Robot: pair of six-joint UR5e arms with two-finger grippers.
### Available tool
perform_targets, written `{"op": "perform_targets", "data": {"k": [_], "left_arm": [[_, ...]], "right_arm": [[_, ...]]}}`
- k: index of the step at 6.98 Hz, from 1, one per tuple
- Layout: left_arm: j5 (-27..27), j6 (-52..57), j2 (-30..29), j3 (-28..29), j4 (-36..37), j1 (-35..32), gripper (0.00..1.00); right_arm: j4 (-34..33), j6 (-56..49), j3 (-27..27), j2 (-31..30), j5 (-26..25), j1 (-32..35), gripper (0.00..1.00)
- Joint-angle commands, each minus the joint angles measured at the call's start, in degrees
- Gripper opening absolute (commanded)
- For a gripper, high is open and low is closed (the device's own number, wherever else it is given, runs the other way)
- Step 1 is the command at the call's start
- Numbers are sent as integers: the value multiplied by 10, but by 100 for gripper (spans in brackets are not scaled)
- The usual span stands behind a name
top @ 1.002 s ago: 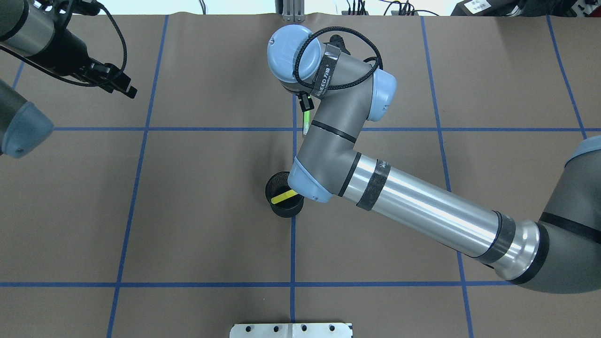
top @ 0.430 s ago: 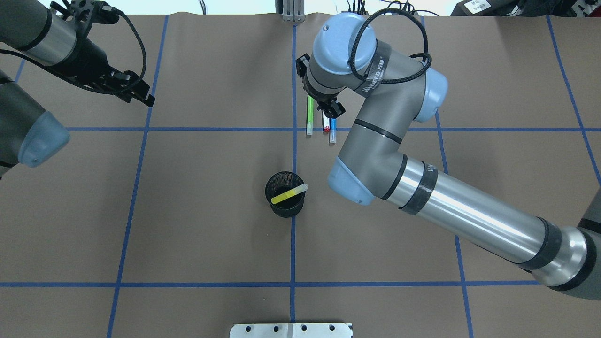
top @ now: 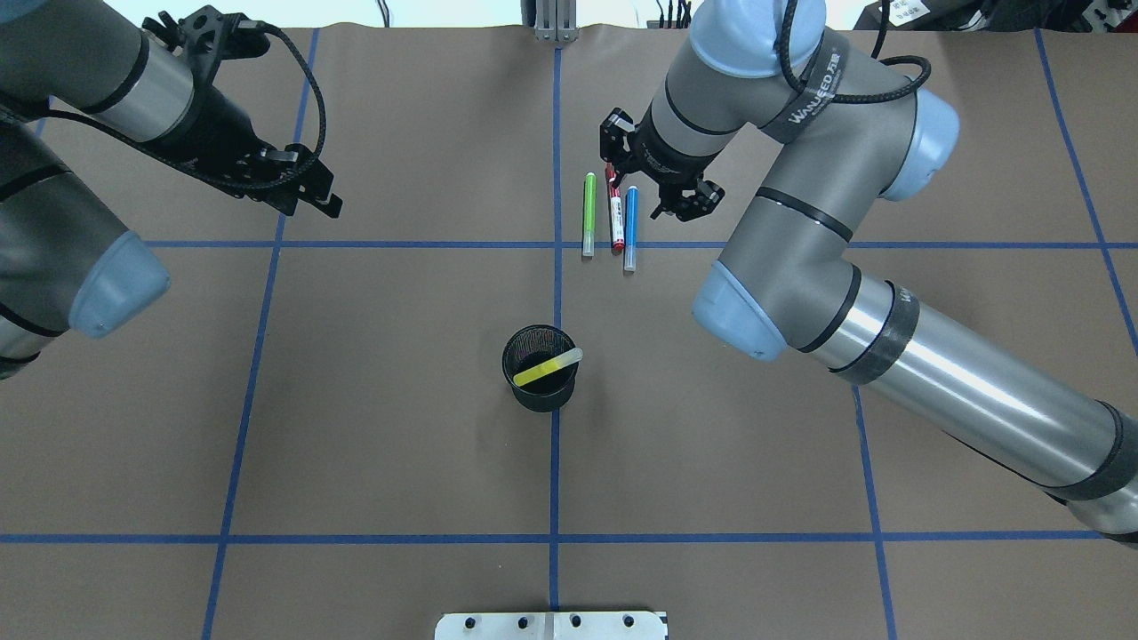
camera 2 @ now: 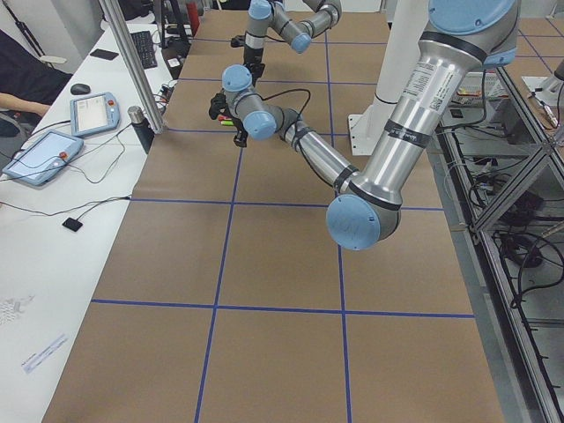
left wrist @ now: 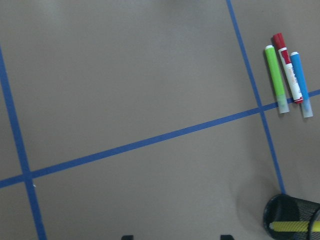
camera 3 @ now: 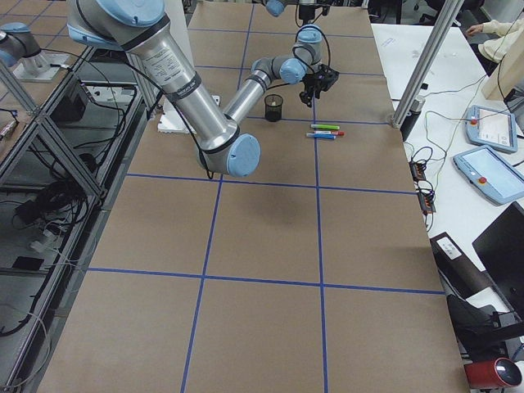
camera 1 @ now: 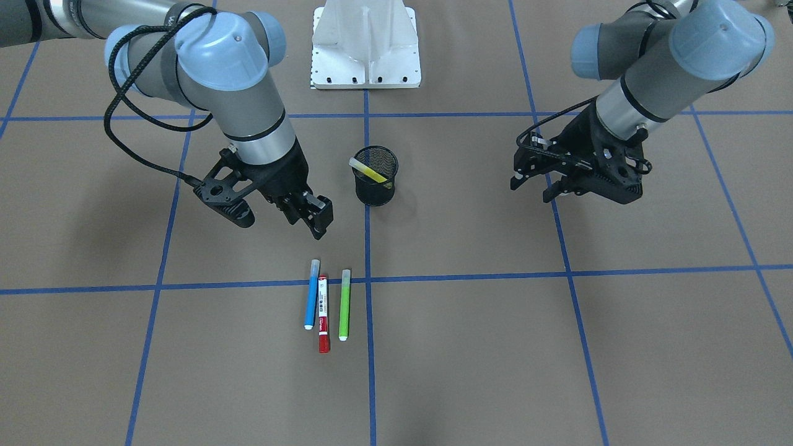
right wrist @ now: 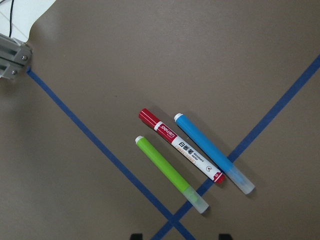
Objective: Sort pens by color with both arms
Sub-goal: 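Withdraw the right gripper while the left gripper moves toward the cup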
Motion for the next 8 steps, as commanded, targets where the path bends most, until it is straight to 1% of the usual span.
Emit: {"op": "perform_targets", "data": {"k": [1,2,3,4,5,6,7,8], "left_arm": [[0,-121,-34,-6,17,33,66],[1,-170,-59,-19,69,48,66],[1,-229,-72,-41,118,66,66],[2,-316,-82,-63,140,82,66],[2,-409,-83,-84,141,94,66],[4,-493,-86,-86,141,108,66],[7,-541,-86,-85,145,127,66],[28,-580,-85,-83,148,142,66]], "right_arm": [[-75,-138,23,-8,13,17,61],[-92,-200,28,-16,14,29,61],[-95,-252,43,-36,14,36,62],[-96,-292,46,-46,18,45,65],[-96,-306,46,-47,20,46,73],[-97,-319,45,-48,37,50,75],[-98,-363,46,-49,47,57,77],[-99,-413,45,-50,54,70,97]]}}
